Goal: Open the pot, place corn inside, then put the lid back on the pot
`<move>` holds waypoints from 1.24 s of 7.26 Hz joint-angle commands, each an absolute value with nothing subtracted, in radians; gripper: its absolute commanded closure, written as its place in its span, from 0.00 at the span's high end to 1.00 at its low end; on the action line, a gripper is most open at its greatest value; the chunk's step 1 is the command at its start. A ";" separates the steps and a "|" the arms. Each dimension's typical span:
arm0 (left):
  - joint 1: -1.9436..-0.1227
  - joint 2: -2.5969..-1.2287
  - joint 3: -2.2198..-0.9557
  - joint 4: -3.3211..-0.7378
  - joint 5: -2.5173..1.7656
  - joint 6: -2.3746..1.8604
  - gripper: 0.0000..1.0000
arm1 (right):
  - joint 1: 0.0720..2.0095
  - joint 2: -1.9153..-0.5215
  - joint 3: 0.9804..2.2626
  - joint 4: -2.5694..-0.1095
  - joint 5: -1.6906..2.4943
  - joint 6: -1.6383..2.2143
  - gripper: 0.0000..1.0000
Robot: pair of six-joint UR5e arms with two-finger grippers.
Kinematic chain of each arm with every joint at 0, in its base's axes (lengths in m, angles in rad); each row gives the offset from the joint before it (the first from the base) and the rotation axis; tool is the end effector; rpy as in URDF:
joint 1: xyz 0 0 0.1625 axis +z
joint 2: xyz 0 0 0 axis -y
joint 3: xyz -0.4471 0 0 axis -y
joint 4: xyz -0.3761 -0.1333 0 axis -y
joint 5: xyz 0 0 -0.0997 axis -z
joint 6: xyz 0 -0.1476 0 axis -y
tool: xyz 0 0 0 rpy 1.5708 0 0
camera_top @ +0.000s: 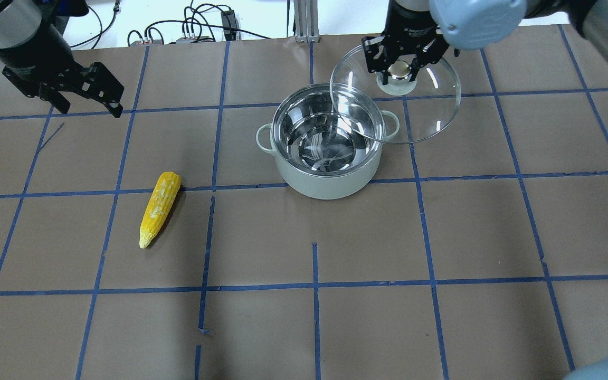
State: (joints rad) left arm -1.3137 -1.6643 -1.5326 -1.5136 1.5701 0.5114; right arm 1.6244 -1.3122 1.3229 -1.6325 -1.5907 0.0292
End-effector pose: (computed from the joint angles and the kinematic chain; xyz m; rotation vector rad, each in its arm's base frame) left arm 0.0025 -0.5342 0.4394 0.3984 3.1162 -0.0032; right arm 0.1622 -0.5897 0.4484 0.0373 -3.1226 0.0809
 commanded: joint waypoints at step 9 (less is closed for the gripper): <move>-1.327 -1.801 -1.840 -1.184 1.563 0.453 1.00 | 1.493 -1.428 1.308 -1.474 -1.583 -0.011 0.25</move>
